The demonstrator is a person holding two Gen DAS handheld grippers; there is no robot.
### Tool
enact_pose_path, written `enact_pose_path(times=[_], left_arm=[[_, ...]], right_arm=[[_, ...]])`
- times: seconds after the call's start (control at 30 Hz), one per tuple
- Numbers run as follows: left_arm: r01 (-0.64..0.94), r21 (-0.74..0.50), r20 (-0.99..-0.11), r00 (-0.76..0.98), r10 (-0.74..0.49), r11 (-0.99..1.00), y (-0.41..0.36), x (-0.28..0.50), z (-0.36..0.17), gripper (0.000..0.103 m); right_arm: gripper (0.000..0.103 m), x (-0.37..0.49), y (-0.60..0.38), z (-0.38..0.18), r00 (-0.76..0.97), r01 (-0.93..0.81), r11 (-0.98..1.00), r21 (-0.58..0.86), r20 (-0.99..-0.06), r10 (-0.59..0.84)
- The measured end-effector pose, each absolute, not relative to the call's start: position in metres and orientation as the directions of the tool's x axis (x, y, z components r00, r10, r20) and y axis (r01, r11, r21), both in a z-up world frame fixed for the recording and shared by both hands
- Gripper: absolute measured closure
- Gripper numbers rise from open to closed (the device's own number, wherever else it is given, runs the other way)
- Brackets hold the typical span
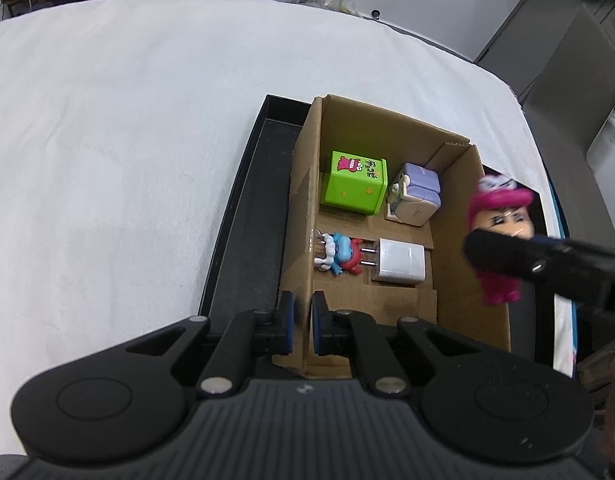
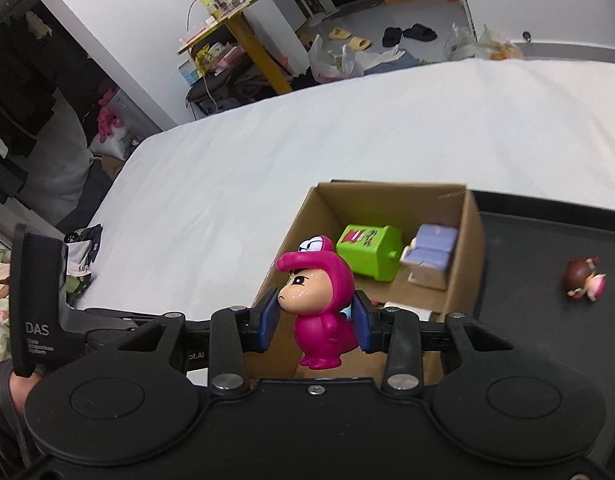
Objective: Organize rigid objects
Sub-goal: 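Lower the pink doll into the box and open the right gripper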
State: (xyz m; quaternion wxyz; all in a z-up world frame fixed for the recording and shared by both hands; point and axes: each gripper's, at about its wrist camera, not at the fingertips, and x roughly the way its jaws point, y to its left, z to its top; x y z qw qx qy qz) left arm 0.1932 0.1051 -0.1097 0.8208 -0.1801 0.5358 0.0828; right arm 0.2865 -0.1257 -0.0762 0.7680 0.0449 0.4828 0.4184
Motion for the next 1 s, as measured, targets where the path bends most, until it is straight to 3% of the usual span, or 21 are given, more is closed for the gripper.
enact_pose_path(times=[0.43,0.83,1.0], left_arm=[[-0.312,-0.215,-0.917,0.391,-0.081,0.926,0.109,0.199,-0.111,0.095],[-0.297,-0.196,-0.921,0.383,-0.071,0.935,0.105,0.202,-0.113,0.095],[-0.295,-0.191,-0.921,0.383,-0.067,0.936,0.105,0.202,-0.113,0.095]], right_arm=[[0.063,0.271,-0.102,-0.107,0.157,-0.568,0.678,0.467,-0.747,0.646],[0.058,0.274,-0.122,-0.087,0.160,-0.552,0.673,0.492,-0.730,0.665],[0.048,0.277,-0.130,-0.076,0.171,-0.569,0.669,0.479,-0.726,0.666]])
